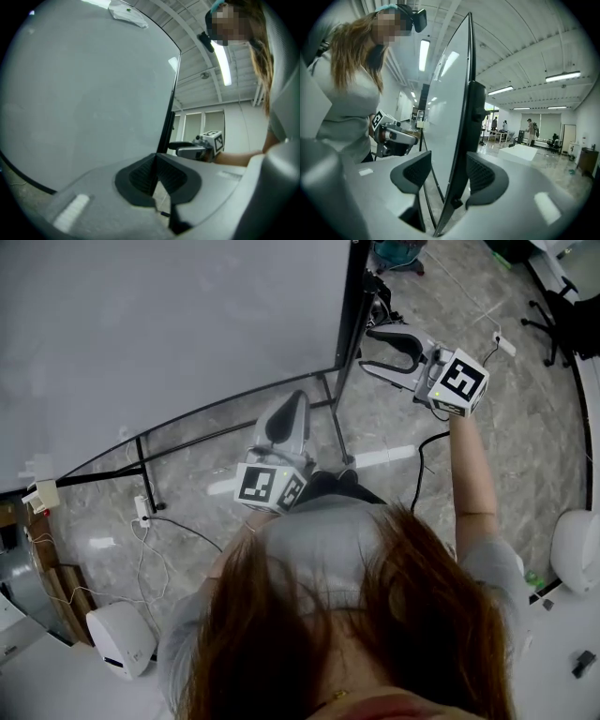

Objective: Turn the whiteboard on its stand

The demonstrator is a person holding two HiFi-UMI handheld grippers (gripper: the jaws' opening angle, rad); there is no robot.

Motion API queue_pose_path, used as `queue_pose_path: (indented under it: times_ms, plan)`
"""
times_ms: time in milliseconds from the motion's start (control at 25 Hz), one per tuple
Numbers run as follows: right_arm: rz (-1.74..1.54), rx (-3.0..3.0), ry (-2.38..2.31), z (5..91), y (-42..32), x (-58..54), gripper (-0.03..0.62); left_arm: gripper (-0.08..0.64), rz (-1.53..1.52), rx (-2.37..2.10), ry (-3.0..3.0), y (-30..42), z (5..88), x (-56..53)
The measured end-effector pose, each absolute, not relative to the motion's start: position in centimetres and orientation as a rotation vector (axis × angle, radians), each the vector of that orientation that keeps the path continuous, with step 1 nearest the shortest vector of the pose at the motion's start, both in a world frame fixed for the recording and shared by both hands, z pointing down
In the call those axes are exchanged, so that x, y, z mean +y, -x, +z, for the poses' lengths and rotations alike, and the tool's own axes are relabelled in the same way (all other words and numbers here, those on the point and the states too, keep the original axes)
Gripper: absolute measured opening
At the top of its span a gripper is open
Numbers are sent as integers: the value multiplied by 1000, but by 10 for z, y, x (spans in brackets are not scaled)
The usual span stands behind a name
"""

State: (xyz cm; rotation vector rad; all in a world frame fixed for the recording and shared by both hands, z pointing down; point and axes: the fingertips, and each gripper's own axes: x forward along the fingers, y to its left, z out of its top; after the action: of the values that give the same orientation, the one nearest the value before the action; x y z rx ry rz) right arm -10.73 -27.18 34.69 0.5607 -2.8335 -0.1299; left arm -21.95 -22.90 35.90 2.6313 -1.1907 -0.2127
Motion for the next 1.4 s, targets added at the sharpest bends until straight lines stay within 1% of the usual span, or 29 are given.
queue_pose_path:
  times_ms: [80,200,360,480,640,720,760,880,1000,1120,1240,1400]
  plan:
    - [-118,-2838,-512,350,109,-284,272,-2,-198,-1171,-2634,215,363,-228]
    - [-82,-2911,-414,348,117,-293,330,-2,-168,-1172,-2636,203,369,-234]
    - [-110,-2924,-212,355,118,-291,337,0,-133,-1203,-2652,166,377,-245]
    - [-105,-2956,-56,360,110,-296,337,0,-148,-1309,-2628,129,383,-262]
    - [-53,-3040,188,353,109,-300,301,0,-190,-1584,-2484,95,384,-276]
    - [-42,-2992,347,361,120,-293,251,0,-194,-1758,-2346,91,390,-271]
    - [-32,-2966,413,366,126,-291,239,0,-191,-1826,-2284,91,392,-268]
    - [27,-2910,527,382,140,-291,232,-2,-186,-1959,-2172,94,392,-261]
    - [-14,-2842,512,398,156,-292,221,-2,-222,-2041,-2093,112,392,-249]
    - [-60,-2811,424,410,172,-291,164,-1,-238,-2091,-2034,132,393,-234]
    - [-10,-2826,390,416,180,-293,141,-2,-247,-2102,-2014,143,393,-220]
    - [33,-2830,380,416,185,-294,140,-1,-244,-2056,-2016,150,403,-213]
